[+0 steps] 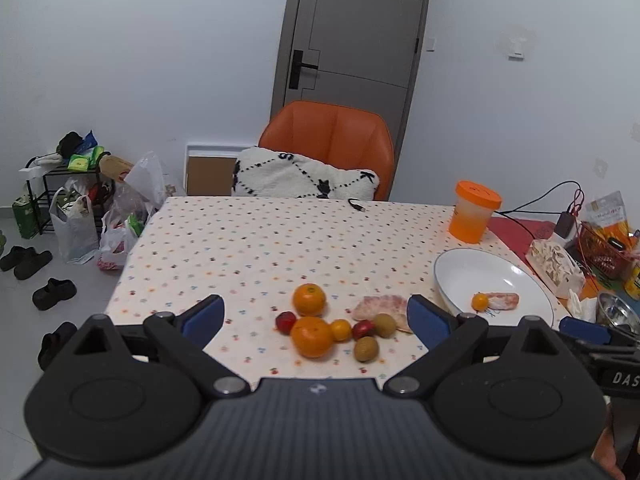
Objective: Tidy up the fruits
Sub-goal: 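Grasp a brown kiwi with the right tool while the left tool grasps the large orange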
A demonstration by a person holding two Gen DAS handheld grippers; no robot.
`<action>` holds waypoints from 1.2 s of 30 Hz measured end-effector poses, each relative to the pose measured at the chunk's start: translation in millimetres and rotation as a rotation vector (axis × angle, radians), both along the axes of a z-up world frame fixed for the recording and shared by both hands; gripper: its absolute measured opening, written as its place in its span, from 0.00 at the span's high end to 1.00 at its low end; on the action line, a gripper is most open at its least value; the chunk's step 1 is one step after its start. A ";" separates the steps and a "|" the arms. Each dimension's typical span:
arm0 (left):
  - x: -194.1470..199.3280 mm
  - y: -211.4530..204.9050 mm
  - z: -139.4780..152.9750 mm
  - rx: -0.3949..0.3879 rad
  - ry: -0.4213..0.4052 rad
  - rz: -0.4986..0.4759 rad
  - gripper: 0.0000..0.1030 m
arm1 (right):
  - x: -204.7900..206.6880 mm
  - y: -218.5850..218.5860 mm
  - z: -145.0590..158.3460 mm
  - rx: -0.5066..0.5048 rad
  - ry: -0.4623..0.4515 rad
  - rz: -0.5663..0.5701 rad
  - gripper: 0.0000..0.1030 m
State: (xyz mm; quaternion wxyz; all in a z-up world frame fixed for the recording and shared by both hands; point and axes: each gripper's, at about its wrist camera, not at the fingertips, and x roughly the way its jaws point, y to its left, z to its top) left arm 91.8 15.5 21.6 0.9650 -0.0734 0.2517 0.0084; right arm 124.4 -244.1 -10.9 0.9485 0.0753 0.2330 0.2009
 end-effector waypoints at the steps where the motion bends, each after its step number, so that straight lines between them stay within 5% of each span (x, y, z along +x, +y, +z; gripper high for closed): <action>1: -0.4 2.6 -0.7 0.002 0.001 0.005 0.06 | 0.3 2.3 -1.2 -0.002 0.003 0.004 0.00; 18: 15.6 41.1 -30.7 -0.125 0.030 0.033 0.08 | 18.2 29.5 -17.3 0.015 0.049 0.124 0.02; 36: 56.1 31.4 -69.4 -0.159 0.110 -0.019 0.25 | 55.6 51.9 -45.9 0.010 0.156 0.202 0.38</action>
